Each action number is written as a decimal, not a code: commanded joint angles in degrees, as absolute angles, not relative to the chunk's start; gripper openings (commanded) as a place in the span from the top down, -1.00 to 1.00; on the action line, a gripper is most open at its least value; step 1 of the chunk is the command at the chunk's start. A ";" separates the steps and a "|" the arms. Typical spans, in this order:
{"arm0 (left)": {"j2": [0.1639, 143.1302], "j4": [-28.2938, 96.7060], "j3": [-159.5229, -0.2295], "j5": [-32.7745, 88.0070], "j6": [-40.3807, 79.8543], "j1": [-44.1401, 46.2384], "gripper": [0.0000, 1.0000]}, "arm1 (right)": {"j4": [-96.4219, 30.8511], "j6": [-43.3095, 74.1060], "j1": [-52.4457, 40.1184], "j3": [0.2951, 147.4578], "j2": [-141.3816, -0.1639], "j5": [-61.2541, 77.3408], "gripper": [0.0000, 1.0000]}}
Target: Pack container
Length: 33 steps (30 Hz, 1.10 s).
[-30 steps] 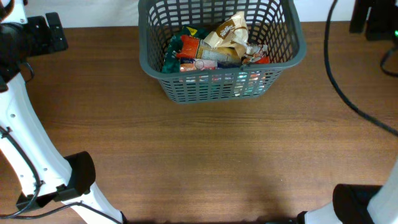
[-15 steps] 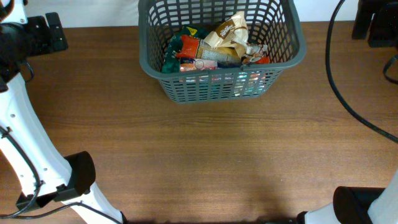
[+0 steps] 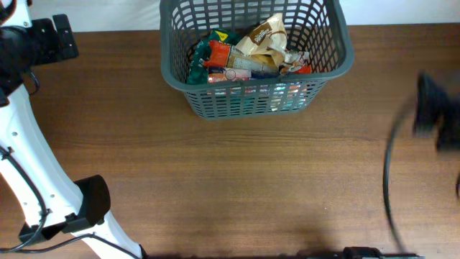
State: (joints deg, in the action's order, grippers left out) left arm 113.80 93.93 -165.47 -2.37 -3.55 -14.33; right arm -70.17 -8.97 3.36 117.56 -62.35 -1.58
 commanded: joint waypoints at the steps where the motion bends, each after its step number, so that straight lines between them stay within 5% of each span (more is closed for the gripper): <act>1: 113.71 93.95 -165.25 -2.20 -3.01 -14.52 -0.99 | -64.29 -8.29 3.88 98.70 -48.14 -0.62 -0.98; 15: 113.71 93.95 -165.25 -2.20 -3.01 -14.52 -0.99 | -29.50 -8.23 3.88 30.55 -11.94 7.09 -0.98; 20: 113.71 93.95 -165.25 -2.22 -3.01 -14.52 -0.98 | -17.58 -8.25 3.88 18.11 -9.85 7.01 -0.98; 33: 113.71 93.97 -165.25 -2.22 -3.01 -14.52 -0.99 | -15.42 -8.25 6.85 7.33 -0.19 6.87 -0.98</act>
State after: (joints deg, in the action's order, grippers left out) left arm 113.80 93.89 -165.31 -2.39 -3.38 -14.33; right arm -15.75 -8.91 6.85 8.86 -2.90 6.57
